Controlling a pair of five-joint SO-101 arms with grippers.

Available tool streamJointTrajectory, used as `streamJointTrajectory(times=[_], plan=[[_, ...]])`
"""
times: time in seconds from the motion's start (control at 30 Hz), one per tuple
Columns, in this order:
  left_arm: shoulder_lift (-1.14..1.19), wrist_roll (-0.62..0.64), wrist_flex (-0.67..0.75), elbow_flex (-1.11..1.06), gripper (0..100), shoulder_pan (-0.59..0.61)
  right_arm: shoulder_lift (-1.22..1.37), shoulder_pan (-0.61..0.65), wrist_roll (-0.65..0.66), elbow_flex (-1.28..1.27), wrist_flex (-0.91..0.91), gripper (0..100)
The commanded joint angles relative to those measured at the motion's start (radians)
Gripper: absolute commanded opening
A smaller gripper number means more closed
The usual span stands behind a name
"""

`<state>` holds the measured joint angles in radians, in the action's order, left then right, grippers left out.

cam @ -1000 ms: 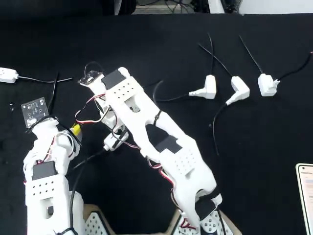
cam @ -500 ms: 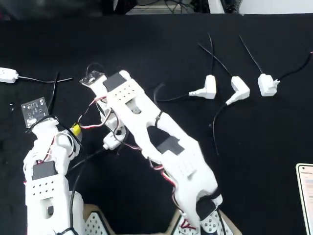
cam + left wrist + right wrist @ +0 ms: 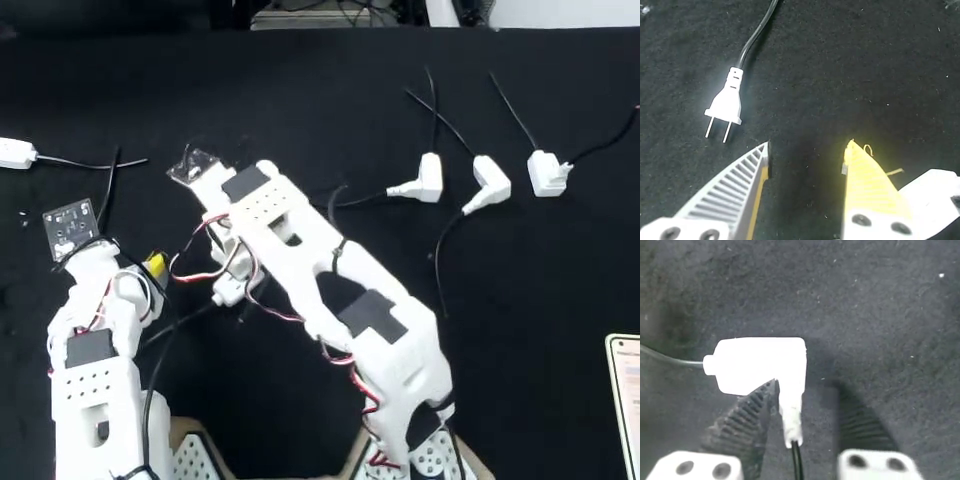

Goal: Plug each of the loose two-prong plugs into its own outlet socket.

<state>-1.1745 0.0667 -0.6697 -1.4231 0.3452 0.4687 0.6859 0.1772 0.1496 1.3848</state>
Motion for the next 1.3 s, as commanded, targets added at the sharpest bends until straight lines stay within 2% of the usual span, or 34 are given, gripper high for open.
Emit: streamJointTrajectory(times=[0.0,0.17,0.3,0.43,0.5,0.57,0.8,0.97,1.07,1.17,1.23,1.27], plan=[[-0.017,0.011,-0.014,0.047,24,0.019,-0.108,0.046,0.086,-0.004,-0.006,28.3],[-0.017,0.026,-0.061,0.084,24,0.059,-0.288,0.077,0.227,-0.015,0.051,26.8],[-0.017,0.055,-0.066,0.099,24,0.104,-0.372,0.081,0.485,-0.128,0.057,27.0],[-0.017,0.087,-0.068,0.114,24,0.150,-0.360,0.083,0.706,-0.269,0.023,37.1],[-0.017,0.114,-0.068,0.125,24,0.189,-0.354,0.094,0.723,-0.326,-0.048,42.0],[-0.017,0.135,-0.068,0.130,24,0.220,-0.346,0.106,0.738,-0.383,-0.123,42.6],[-0.017,0.135,-0.068,0.128,24,0.206,-0.262,0.127,0.761,-0.475,-0.333,36.0],[-0.017,0.133,-0.068,0.128,24,0.206,-0.211,0.124,0.753,-0.479,-0.341,33.2],[-0.017,0.133,-0.066,0.127,24,0.206,-0.225,0.109,0.717,-0.476,-0.345,21.0],[-0.017,0.133,-0.066,0.127,24,0.205,-0.268,0.095,0.644,-0.473,-0.350,0.3],[-0.015,0.133,-0.064,0.127,24,0.205,-0.311,0.064,0.591,-0.479,-0.342,3.3],[-0.015,0.133,-0.064,0.127,24,0.205,-0.334,0.040,0.577,-0.486,-0.342,1.1]])
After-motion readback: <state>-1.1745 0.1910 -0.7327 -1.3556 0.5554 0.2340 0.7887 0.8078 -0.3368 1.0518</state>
